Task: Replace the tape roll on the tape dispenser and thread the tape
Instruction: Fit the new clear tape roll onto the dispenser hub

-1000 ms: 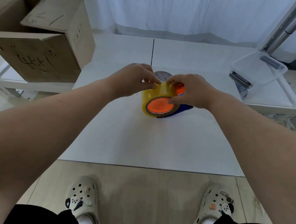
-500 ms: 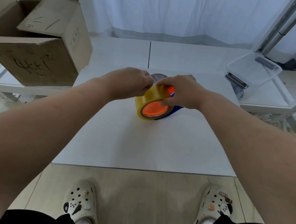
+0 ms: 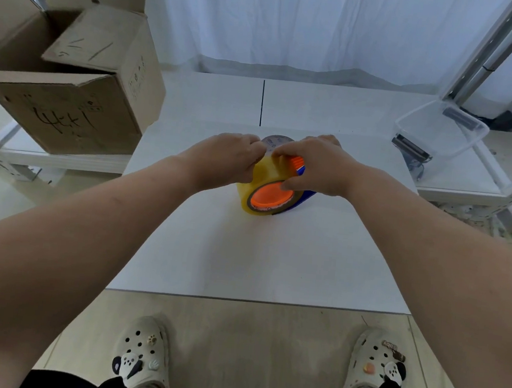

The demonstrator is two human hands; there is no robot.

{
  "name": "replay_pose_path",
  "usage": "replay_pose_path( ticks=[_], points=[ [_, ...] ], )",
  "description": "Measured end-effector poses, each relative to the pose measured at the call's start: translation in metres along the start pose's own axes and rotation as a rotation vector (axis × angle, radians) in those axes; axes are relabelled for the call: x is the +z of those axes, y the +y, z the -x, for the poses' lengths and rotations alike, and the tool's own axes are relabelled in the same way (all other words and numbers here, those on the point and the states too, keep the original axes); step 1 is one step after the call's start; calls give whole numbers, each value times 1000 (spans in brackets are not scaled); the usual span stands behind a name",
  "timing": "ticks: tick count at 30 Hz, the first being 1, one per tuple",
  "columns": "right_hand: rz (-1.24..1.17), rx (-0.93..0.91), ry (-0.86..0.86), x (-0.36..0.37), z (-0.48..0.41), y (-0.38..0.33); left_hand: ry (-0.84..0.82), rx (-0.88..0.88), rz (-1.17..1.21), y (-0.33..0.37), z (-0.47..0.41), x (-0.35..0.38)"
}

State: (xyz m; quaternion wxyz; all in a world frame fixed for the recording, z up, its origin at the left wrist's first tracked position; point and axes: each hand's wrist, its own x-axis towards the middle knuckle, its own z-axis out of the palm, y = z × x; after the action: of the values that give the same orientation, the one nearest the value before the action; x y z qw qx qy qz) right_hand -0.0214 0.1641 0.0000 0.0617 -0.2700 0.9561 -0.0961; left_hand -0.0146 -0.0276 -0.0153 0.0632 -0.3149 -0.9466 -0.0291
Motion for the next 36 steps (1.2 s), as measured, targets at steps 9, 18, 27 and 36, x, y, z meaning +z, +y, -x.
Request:
replay_pose_path(
  ticks=[9, 18, 27, 36],
  points=[
    [-99, 73, 32, 7, 3, 21, 13, -105, 411, -4, -2, -2],
    [-169, 120, 28, 17, 0, 28, 11, -160, 522, 2, -1, 10],
    [-165, 122, 36, 17, 0, 29, 30, -181, 545, 5, 0, 10],
    [-159, 101, 38, 15, 0, 26, -2, -193, 560, 5, 6, 9]
  ],
)
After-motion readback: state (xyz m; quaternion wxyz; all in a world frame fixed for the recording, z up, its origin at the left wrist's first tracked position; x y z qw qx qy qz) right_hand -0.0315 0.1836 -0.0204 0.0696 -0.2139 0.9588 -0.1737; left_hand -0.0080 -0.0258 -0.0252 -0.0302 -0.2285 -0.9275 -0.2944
